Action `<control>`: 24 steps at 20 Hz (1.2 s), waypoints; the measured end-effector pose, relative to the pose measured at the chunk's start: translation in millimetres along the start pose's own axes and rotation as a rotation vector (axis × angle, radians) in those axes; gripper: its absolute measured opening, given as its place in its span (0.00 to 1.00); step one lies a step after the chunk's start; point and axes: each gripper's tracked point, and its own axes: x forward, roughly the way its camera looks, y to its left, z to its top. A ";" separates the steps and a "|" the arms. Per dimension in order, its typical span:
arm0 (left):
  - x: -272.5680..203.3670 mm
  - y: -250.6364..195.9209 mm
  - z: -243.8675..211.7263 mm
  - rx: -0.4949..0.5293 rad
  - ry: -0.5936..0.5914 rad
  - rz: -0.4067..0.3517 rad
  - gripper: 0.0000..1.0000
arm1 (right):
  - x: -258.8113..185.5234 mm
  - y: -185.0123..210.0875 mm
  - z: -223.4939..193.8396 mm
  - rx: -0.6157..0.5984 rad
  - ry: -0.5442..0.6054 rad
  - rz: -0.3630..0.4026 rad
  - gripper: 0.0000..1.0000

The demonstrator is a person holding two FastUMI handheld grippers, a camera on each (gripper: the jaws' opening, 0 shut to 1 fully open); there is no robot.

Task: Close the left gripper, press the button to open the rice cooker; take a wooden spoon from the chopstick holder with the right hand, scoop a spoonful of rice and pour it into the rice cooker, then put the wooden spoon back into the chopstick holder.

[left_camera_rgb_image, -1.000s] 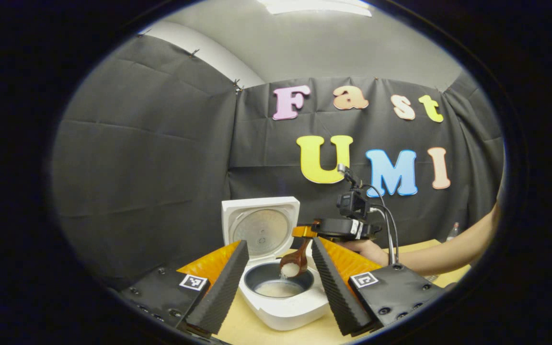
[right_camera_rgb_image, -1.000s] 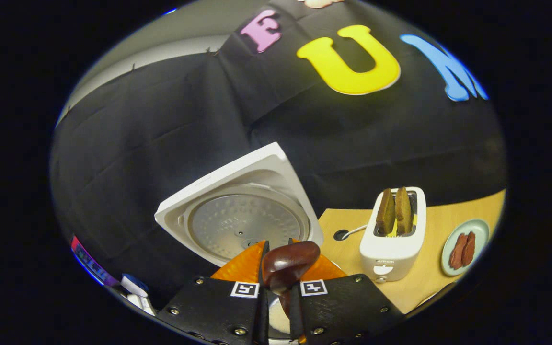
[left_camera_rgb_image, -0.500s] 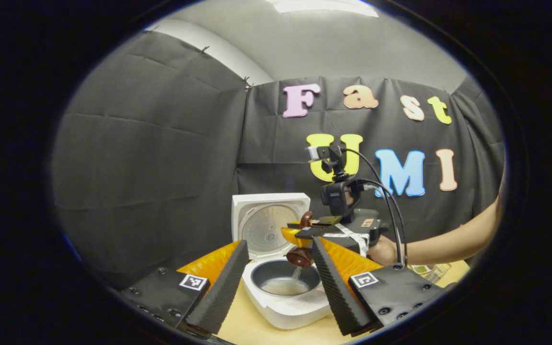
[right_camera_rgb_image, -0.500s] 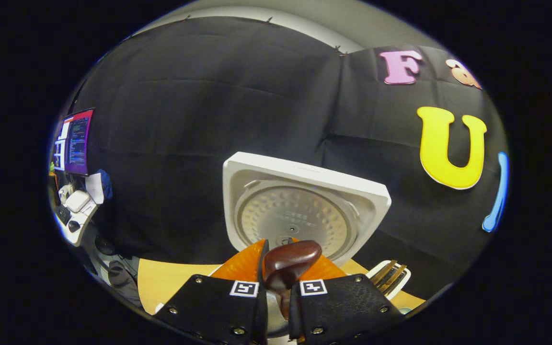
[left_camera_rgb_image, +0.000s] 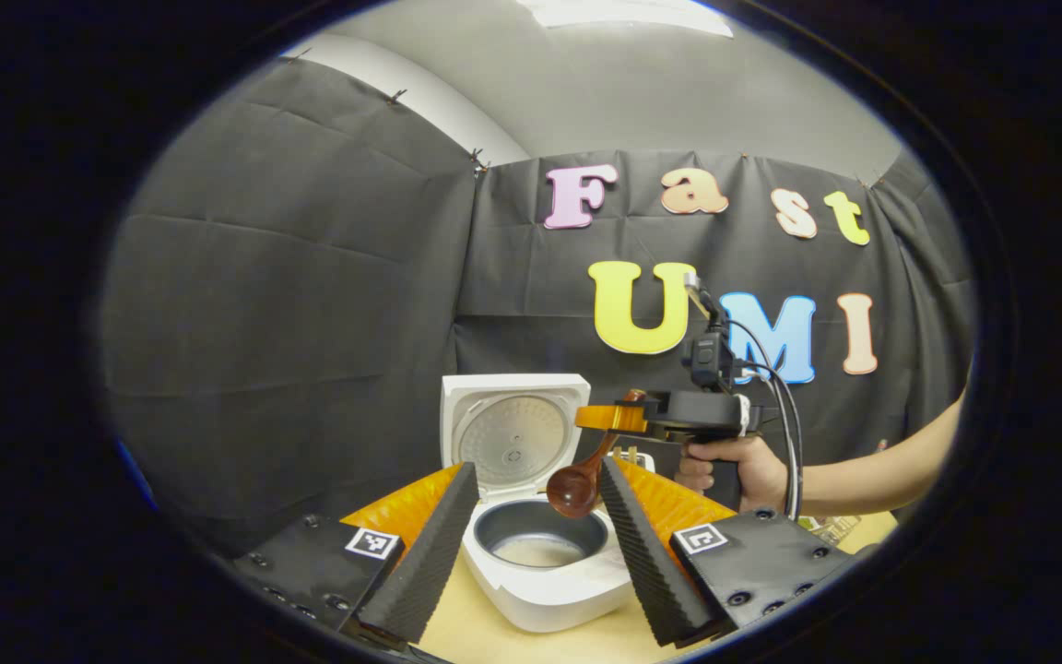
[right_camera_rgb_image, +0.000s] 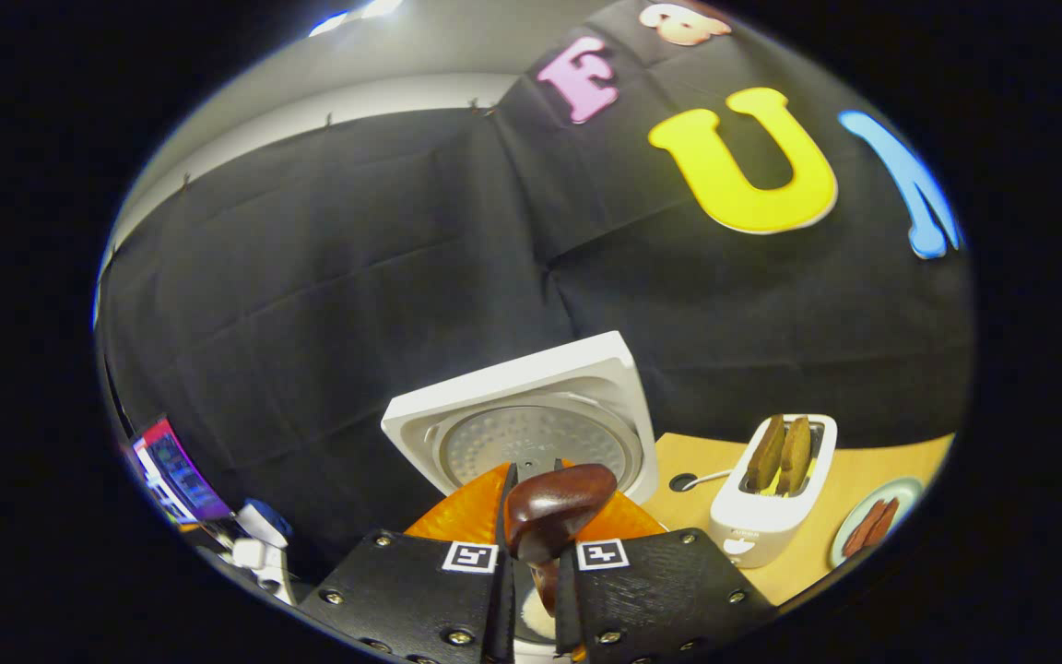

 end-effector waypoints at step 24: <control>14.2 -159.0 19.4 0.003 0.001 -0.244 0.96 | -295.3 -134.4 25.6 0.345 -0.215 -0.251 0.17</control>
